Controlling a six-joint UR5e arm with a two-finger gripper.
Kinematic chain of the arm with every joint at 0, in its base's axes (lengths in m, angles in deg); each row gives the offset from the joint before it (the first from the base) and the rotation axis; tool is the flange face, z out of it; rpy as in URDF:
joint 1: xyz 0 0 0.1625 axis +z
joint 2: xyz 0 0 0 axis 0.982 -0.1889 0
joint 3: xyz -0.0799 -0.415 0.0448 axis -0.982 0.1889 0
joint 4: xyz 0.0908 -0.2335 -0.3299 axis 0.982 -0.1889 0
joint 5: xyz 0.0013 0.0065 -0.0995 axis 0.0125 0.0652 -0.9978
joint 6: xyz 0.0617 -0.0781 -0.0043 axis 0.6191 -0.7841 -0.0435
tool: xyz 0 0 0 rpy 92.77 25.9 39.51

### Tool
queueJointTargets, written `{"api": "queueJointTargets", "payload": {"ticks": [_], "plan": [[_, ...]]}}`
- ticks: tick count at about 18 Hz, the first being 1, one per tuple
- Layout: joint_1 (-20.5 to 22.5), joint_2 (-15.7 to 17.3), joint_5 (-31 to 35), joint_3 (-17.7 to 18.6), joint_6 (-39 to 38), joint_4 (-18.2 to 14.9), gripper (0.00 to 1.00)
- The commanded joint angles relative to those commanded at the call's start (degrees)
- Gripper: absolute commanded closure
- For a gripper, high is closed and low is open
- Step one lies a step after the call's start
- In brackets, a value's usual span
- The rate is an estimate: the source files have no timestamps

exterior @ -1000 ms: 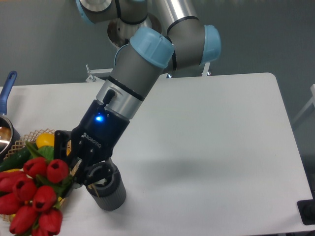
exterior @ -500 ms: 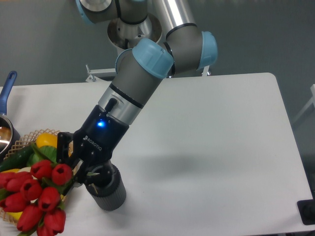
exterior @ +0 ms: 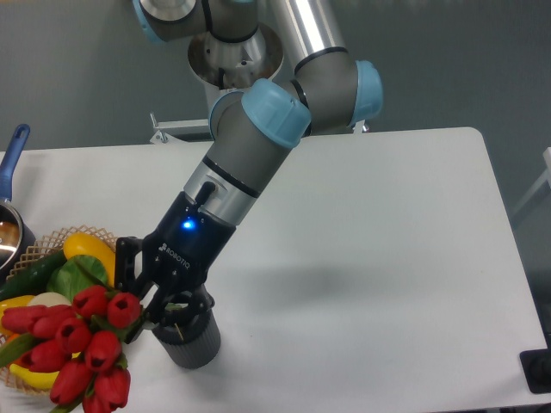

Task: Insert the flowers into the vase
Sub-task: 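Lower the tulip stems into the black vase opening, then push the tulips down into the vase and settle them upright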

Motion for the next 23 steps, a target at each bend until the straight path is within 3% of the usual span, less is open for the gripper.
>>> {"api": "queueJointTargets", "payload": {"ticks": [3, 7, 15, 16, 19, 23], "plan": [[-0.2, -0.6, 0.0, 0.2, 0.1, 0.0, 0.88], [-0.4, -1.4, 0.0, 0.9, 0.2, 0.0, 0.77], [0.1, -0.7, 0.0, 7.6, 7.6, 0.0, 0.60], [0.2, -0.7, 0.0, 7.6, 7.5, 0.0, 0.56], [0.7, -0.8, 0.1, 7.8, 7.6, -0.1, 0.30], [2.0, -0.5, 0.1, 9.0, 7.6, -0.1, 0.09]]}}
